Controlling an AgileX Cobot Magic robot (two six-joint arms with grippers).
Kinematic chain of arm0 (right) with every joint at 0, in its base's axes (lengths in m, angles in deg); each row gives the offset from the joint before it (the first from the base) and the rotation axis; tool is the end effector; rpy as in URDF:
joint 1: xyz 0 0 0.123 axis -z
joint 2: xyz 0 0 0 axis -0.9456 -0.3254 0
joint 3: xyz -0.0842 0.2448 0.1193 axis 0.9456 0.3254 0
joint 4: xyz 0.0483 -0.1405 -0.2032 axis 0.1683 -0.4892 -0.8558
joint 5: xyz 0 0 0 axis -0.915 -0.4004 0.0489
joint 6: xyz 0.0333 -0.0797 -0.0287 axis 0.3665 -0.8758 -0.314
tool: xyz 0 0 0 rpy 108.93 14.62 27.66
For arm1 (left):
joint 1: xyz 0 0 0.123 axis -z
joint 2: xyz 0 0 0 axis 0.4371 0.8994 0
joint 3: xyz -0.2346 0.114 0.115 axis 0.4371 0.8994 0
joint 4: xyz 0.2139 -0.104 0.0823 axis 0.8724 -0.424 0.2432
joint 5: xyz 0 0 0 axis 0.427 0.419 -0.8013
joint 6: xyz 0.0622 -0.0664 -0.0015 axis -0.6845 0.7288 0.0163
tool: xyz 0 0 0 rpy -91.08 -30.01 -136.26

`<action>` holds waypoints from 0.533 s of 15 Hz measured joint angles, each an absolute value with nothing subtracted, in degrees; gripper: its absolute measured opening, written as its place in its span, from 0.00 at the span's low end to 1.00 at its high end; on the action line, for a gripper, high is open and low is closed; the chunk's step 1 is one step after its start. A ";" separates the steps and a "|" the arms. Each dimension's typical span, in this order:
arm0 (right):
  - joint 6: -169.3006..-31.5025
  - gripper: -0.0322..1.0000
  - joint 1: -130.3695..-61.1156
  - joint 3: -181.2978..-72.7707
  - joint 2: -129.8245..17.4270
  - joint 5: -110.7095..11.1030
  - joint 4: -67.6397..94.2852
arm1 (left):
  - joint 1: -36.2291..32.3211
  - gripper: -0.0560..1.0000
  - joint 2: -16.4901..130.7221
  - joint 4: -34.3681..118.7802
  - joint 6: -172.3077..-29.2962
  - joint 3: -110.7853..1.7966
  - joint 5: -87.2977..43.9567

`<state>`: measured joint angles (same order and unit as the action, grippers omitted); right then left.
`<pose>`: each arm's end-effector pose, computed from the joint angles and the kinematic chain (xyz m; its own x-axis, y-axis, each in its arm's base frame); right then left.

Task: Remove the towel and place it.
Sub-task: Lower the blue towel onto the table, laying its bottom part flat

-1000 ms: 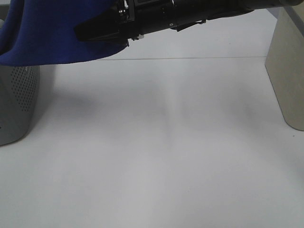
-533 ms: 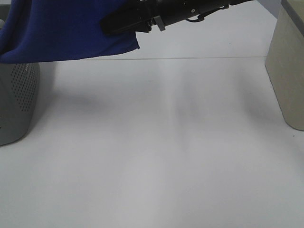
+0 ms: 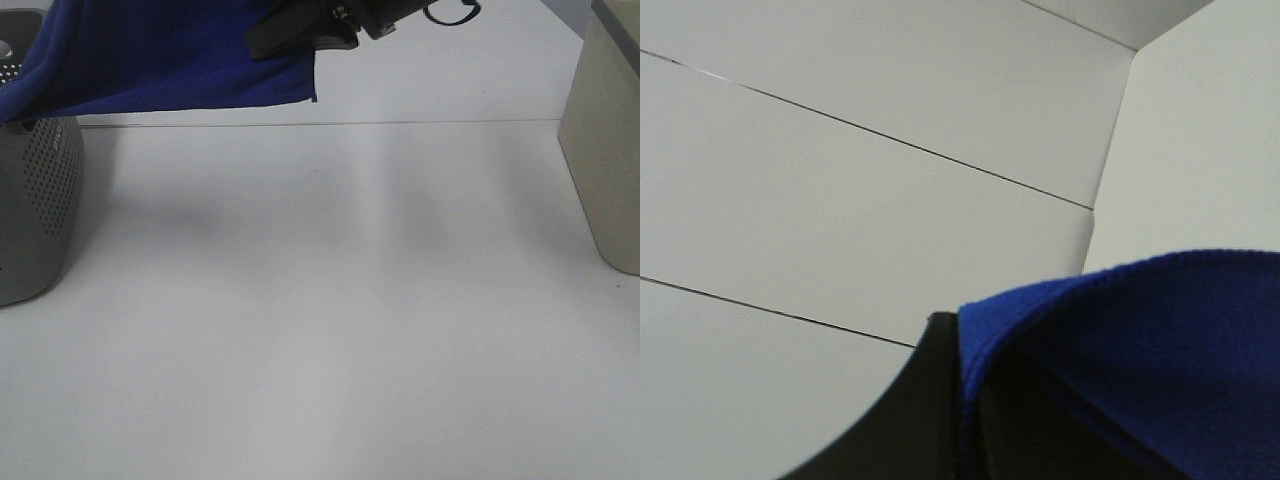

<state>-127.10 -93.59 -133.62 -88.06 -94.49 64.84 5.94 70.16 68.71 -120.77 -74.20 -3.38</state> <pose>0.3479 0.2132 0.3008 -0.6287 -0.3242 -0.7068 -0.7575 0.4609 0.4624 0.2942 -0.1738 0.5005 0.3937 0.8278 -0.3996 0.2318 0.3313 0.9146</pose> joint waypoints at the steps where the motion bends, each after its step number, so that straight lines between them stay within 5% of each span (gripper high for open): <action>1: -121.43 0.04 -93.59 -133.79 -86.11 -92.60 59.52 | 5.94 0.05 70.50 68.14 -117.28 -74.14 -3.38; 6: -93.81 0.04 -93.59 -151.50 -81.41 -102.29 15.74 | 5.94 0.05 72.22 68.54 -104.56 -74.09 -6.76; 8: -92.49 0.04 -93.59 -157.22 -81.41 -106.24 9.38 | 5.94 0.05 72.22 68.65 -104.44 -74.09 -10.20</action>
